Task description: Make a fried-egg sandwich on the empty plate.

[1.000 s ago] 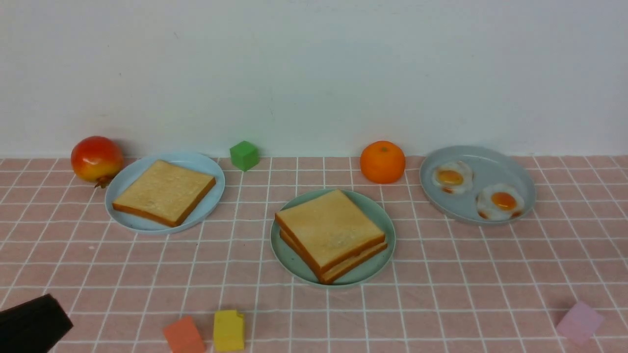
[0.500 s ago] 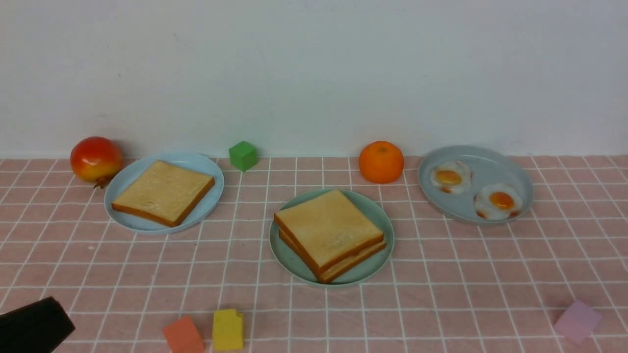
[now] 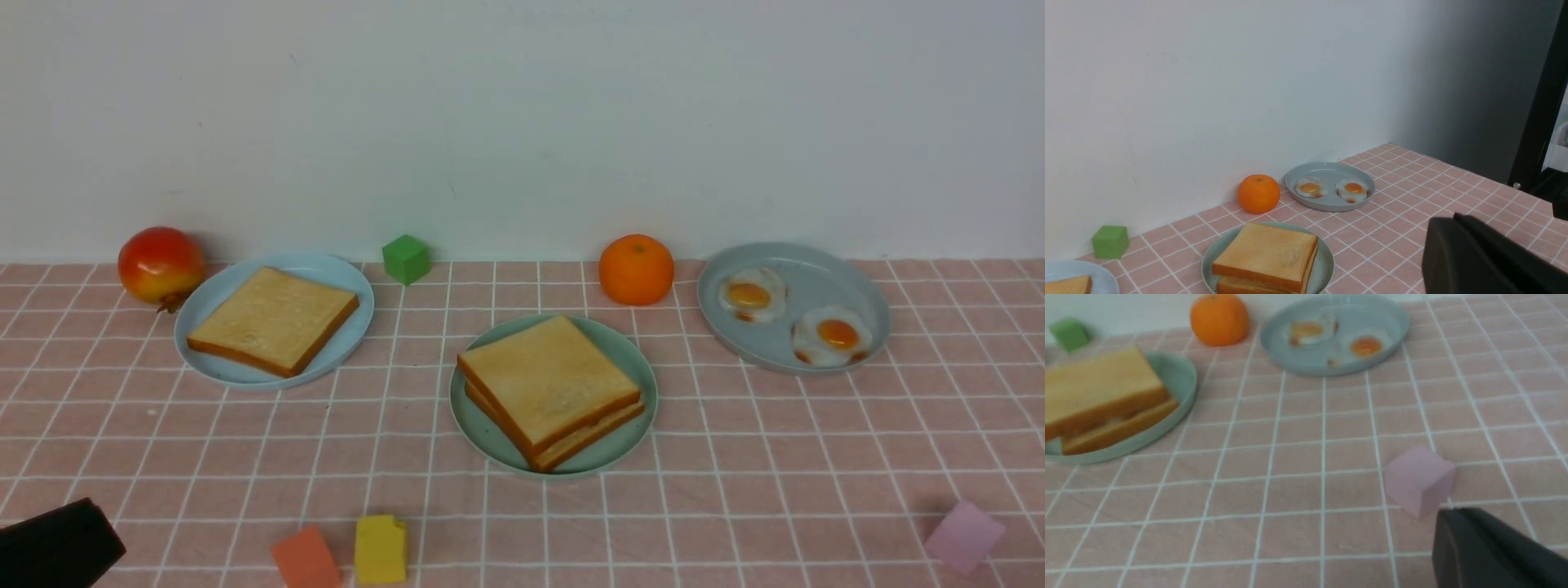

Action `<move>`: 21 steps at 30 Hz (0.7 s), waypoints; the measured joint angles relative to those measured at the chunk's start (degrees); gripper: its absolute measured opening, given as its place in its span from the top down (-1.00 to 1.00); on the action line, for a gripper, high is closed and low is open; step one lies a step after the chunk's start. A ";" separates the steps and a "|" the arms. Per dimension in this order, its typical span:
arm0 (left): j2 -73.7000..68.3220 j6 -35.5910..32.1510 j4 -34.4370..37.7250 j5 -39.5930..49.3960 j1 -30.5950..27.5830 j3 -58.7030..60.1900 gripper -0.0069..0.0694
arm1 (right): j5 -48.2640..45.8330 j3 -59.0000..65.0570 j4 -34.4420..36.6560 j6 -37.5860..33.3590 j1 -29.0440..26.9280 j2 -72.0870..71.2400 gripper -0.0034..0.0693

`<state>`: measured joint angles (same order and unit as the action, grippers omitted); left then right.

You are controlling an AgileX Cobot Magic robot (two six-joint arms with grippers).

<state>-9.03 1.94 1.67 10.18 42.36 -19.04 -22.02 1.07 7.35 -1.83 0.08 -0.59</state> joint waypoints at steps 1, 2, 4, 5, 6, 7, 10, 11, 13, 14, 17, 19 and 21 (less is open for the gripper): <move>0.00 0.00 0.00 0.00 0.00 0.00 0.84 | -0.05 0.00 -1.21 0.80 0.00 0.00 0.94; 0.00 0.00 0.00 0.00 0.00 0.00 0.84 | -0.05 0.00 -2.49 2.14 0.00 0.00 0.94; -0.07 0.00 0.00 0.06 0.00 0.00 0.84 | -0.05 0.00 -3.88 3.70 0.00 0.00 0.94; -0.14 0.00 0.00 0.06 0.00 0.00 0.84 | -0.05 -0.05 -4.15 4.22 0.00 0.00 0.94; -0.14 0.00 0.00 0.10 0.00 0.00 0.84 | -0.05 -0.05 -4.32 4.46 0.00 0.00 0.93; -0.14 0.00 0.00 0.10 0.00 0.00 0.84 | -0.05 -0.05 -4.51 4.52 0.00 0.00 0.93; -0.14 0.00 0.00 0.17 0.00 0.00 0.84 | -0.05 -0.05 -4.81 4.52 0.00 0.00 0.93; -0.14 0.00 0.00 0.17 0.00 0.00 0.84 | -0.05 -0.05 -4.87 4.52 0.00 0.00 0.93; -0.14 0.00 0.00 0.23 0.00 0.00 0.84 | -0.05 -0.05 -4.94 4.58 0.00 0.00 0.93; -0.14 0.00 0.00 0.28 0.00 0.00 0.83 | -0.05 -0.05 -4.94 4.67 0.00 0.00 0.93; -0.14 0.00 0.00 0.33 0.00 0.00 0.83 | -0.05 -0.05 -4.94 4.76 0.00 0.00 0.92; -0.14 0.00 0.00 0.33 0.00 0.00 0.83 | -0.05 -0.05 -4.98 4.76 0.00 0.00 0.92; -0.14 0.00 0.00 0.33 0.00 0.00 0.82 | -0.05 -0.05 -4.98 4.76 0.00 0.00 0.92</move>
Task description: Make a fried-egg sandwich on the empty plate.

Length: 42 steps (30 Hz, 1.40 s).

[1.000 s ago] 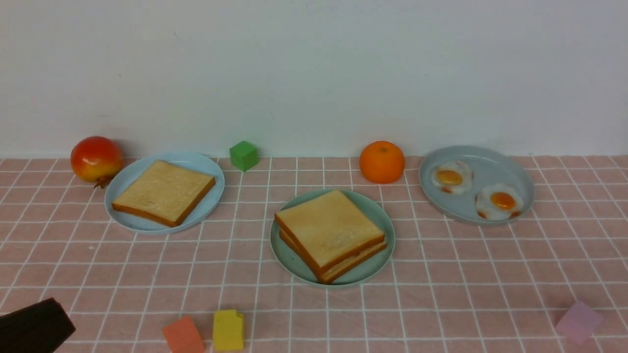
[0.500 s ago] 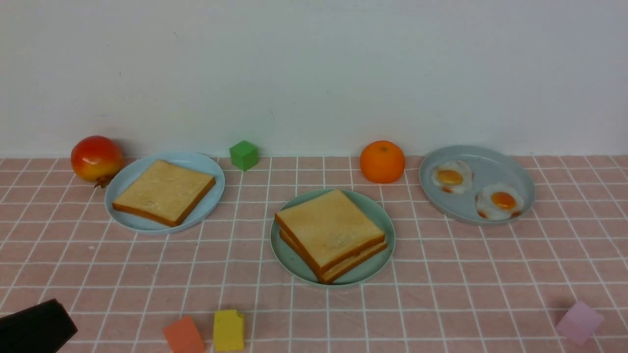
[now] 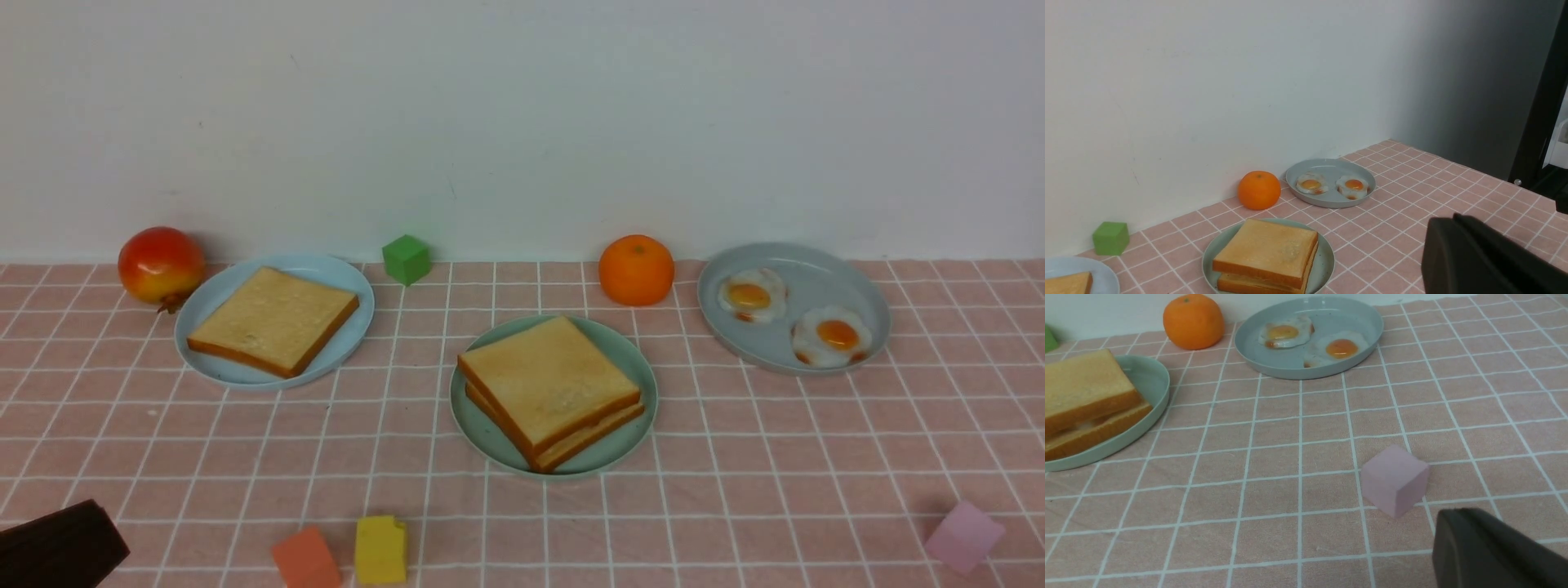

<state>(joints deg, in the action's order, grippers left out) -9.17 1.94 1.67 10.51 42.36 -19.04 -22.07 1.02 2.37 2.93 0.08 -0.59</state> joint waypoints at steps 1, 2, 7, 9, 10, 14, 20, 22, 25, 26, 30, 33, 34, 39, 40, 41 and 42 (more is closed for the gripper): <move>0.00 0.00 0.00 0.00 0.00 0.00 0.82 | 0.00 0.00 0.00 0.05 0.00 0.00 0.92; 0.00 0.00 0.00 0.00 0.00 0.00 0.82 | 0.00 0.00 0.00 0.05 0.00 0.00 0.91; 0.00 0.00 0.00 0.00 0.00 0.18 0.81 | 0.00 0.00 0.00 0.16 0.00 0.00 0.92; 0.00 0.00 0.00 0.47 0.00 0.31 0.81 | 0.00 0.00 0.00 0.16 0.00 0.00 0.92; 0.00 0.00 0.00 0.58 0.00 0.31 0.80 | 0.00 0.00 0.00 0.16 0.00 0.00 0.91; 0.00 0.00 0.00 1.66 0.00 0.68 0.79 | 0.00 0.00 0.00 0.16 0.00 0.00 0.90; 0.59 0.00 0.00 -2.44 -6.89 5.85 0.78 | 0.00 0.00 0.00 0.16 0.00 0.00 0.89; 2.22 0.33 0.51 -1.79 -11.80 7.18 0.78 | -0.02 0.00 0.00 0.16 0.00 0.00 0.89; 6.37 3.21 2.83 0.97 -21.09 8.95 0.85 | -0.02 0.00 -0.02 0.16 0.00 0.00 0.88; 7.81 4.54 3.27 1.71 -24.36 9.75 0.85 | -0.02 0.00 -0.02 0.16 0.00 0.00 0.88; 9.83 9.02 3.44 2.11 -35.27 14.25 0.85 | -0.02 0.00 -0.02 0.16 0.00 0.00 0.87; 9.81 12.13 3.44 2.21 -41.32 18.81 0.85 | -0.02 0.00 -0.02 0.16 0.00 0.00 0.87; 9.81 12.95 3.44 2.72 -42.01 19.73 0.85 | -0.02 0.00 -0.02 0.16 0.00 0.00 0.87; 9.81 14.84 2.15 11.39 -43.12 20.74 0.85 | -0.02 0.00 -0.02 0.16 -0.05 0.00 0.85; 9.81 14.97 2.09 11.80 -43.12 20.78 0.85 | -0.02 0.00 -0.02 0.16 -0.05 0.00 0.85; 9.81 14.97 2.09 11.86 -43.12 20.78 0.85 | -0.02 0.00 -0.02 0.16 -0.05 0.00 0.85; 9.81 14.97 2.09 11.88 -43.12 20.78 0.85 | -0.02 0.00 -0.02 0.16 -0.05 0.00 0.84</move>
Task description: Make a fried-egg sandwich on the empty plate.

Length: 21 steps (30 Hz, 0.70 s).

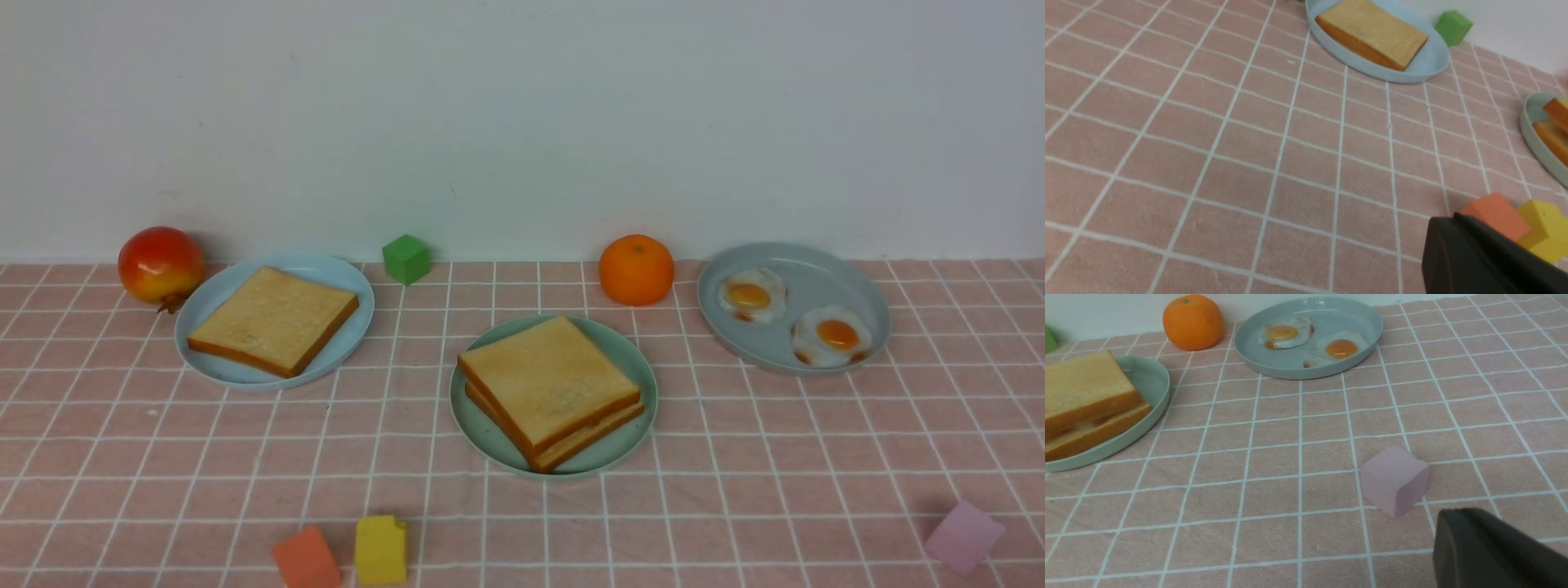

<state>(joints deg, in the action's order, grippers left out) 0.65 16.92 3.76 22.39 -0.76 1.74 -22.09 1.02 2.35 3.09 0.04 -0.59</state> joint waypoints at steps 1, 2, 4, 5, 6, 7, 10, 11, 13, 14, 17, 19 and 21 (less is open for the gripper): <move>0.00 0.00 -0.17 0.05 0.00 0.00 0.85 | 0.00 0.00 0.00 0.00 0.00 0.00 0.84; 0.00 0.00 -0.17 0.05 0.00 0.00 0.85 | 0.00 0.00 0.00 0.00 0.00 0.00 0.84; 0.00 0.00 -0.17 0.05 0.00 0.00 0.85 | 0.00 0.00 0.00 0.00 0.00 0.00 0.83; 0.00 0.00 -0.17 0.05 0.00 0.00 0.85 | 0.00 0.00 0.00 0.00 0.00 0.00 0.83; 0.00 0.00 -0.17 0.05 0.00 0.00 0.85 | 0.00 0.00 0.00 0.00 0.00 0.00 0.82; 0.00 0.00 -0.17 0.05 0.00 0.00 0.85 | 0.00 0.00 0.00 0.00 0.00 0.00 0.82; 0.00 0.00 -0.17 0.05 0.00 0.00 0.85 | 0.00 0.00 0.00 0.00 0.00 0.00 0.82; 0.00 0.05 -0.17 0.05 0.00 0.00 0.85 | 0.00 0.00 0.00 0.00 0.00 0.00 0.82; 0.00 0.05 -0.17 0.05 0.00 0.00 0.85 | 0.00 0.00 0.00 0.00 0.00 0.00 0.82; 0.00 0.05 -0.17 0.05 0.00 0.00 0.85 | 0.00 0.00 0.00 -0.05 0.00 0.00 0.82; 0.00 0.05 -0.23 0.05 0.00 0.00 0.85 | 0.00 0.00 0.00 -0.05 0.00 0.00 0.82; 0.00 0.05 -0.35 0.05 0.00 0.00 0.85 | 0.00 0.00 0.00 -0.05 0.00 0.00 0.82; 0.00 0.05 -0.35 0.05 0.00 0.00 0.85 | 0.00 0.00 0.00 -0.05 0.00 0.00 0.81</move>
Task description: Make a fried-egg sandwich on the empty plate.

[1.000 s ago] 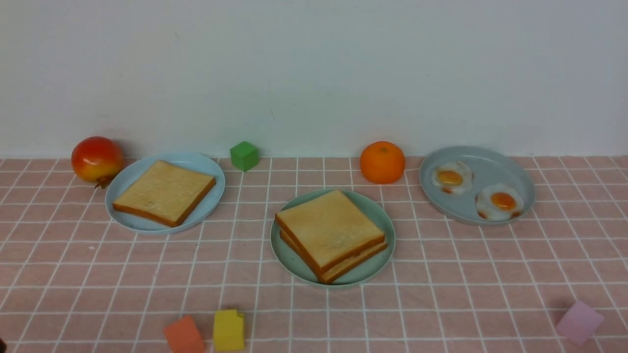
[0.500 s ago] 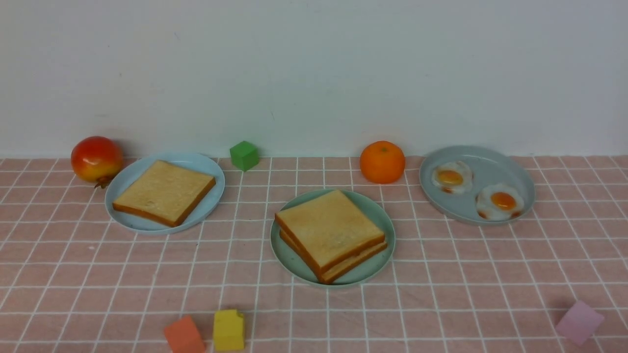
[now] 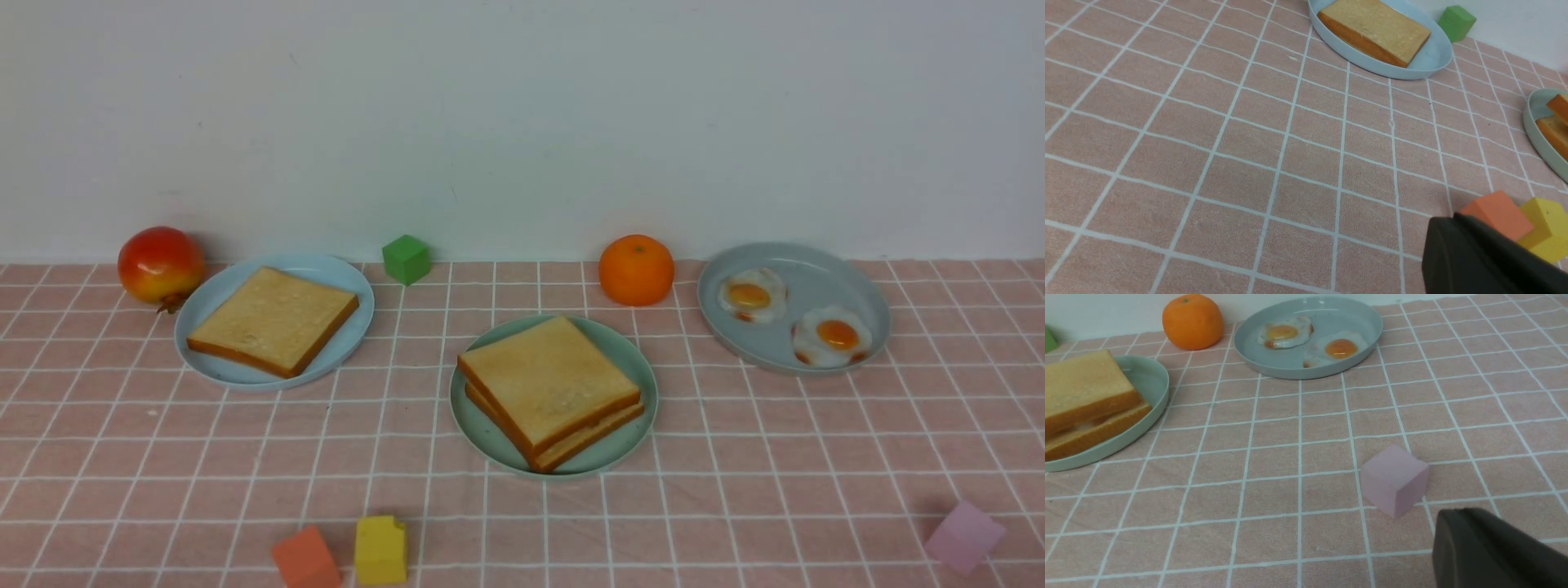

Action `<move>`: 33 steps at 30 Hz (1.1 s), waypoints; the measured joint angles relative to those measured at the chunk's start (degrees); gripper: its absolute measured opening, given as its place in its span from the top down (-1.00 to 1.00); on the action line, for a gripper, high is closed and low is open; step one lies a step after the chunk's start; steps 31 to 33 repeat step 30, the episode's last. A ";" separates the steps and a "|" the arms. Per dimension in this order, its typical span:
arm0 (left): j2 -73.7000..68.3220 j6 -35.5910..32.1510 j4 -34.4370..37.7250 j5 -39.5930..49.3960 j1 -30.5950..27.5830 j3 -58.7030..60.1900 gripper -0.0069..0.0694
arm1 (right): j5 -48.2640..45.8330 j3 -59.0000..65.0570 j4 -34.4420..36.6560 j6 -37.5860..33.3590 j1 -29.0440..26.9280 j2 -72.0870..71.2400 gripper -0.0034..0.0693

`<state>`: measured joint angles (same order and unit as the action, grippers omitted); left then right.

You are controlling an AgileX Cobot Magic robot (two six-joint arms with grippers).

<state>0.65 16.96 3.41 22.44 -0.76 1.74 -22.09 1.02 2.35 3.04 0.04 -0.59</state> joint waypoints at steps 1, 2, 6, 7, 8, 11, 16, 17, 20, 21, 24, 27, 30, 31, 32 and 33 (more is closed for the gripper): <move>0.00 0.00 0.00 0.00 0.00 0.00 0.85 | 0.00 0.00 0.00 0.00 0.00 0.00 0.81; 0.00 0.00 -0.04 0.00 0.00 0.00 0.85 | 0.00 0.00 0.00 0.00 0.00 0.00 0.81; 0.00 0.00 -0.04 0.00 0.00 0.00 0.85 | 0.00 0.00 0.00 0.00 0.00 0.00 0.80; 0.00 0.00 -0.04 0.00 0.00 0.00 0.85 | 0.00 0.00 0.00 0.00 0.00 0.00 0.79; 0.00 0.00 -0.04 0.00 0.00 0.00 0.85 | 0.00 0.00 0.00 -0.06 0.00 0.00 0.79; 0.00 0.00 -0.04 0.00 0.00 0.00 0.85 | 0.00 0.00 0.00 -0.06 0.00 0.00 0.77; 0.00 0.00 -0.04 0.00 0.00 0.00 0.85 | 0.00 0.00 0.00 -0.11 0.00 0.00 0.76; 0.00 0.00 -0.04 0.00 0.00 0.00 0.85 | 0.00 0.00 0.00 -0.11 0.00 0.00 0.75; 0.00 0.00 -0.04 0.00 0.00 0.00 0.85 | 0.00 0.00 0.00 -0.11 0.00 0.00 0.74; 0.00 0.00 -0.04 0.00 0.00 0.00 0.85 | 0.00 0.00 0.00 -0.11 0.00 0.00 0.74; 0.00 0.00 -0.04 0.00 0.00 0.00 0.85 | 0.00 0.00 0.00 -0.11 0.00 0.00 0.72; 0.00 0.00 -0.04 0.00 0.00 0.00 0.85 | 0.00 0.00 0.00 -0.11 0.00 0.00 0.71; 0.00 0.00 -0.04 0.00 0.00 0.00 0.85 | 0.00 0.00 -0.05 -0.11 0.00 0.00 0.71; 0.00 0.00 -0.04 0.00 0.00 0.00 0.85 | 0.00 0.00 -0.05 -0.11 0.00 0.00 0.71; 0.00 0.00 -0.04 0.00 0.00 0.00 0.85 | 0.00 0.00 -0.05 -0.11 0.00 0.00 0.71; 0.00 0.00 -0.04 0.00 0.00 0.00 0.85 | 0.00 0.00 -0.05 -0.11 0.00 0.00 0.71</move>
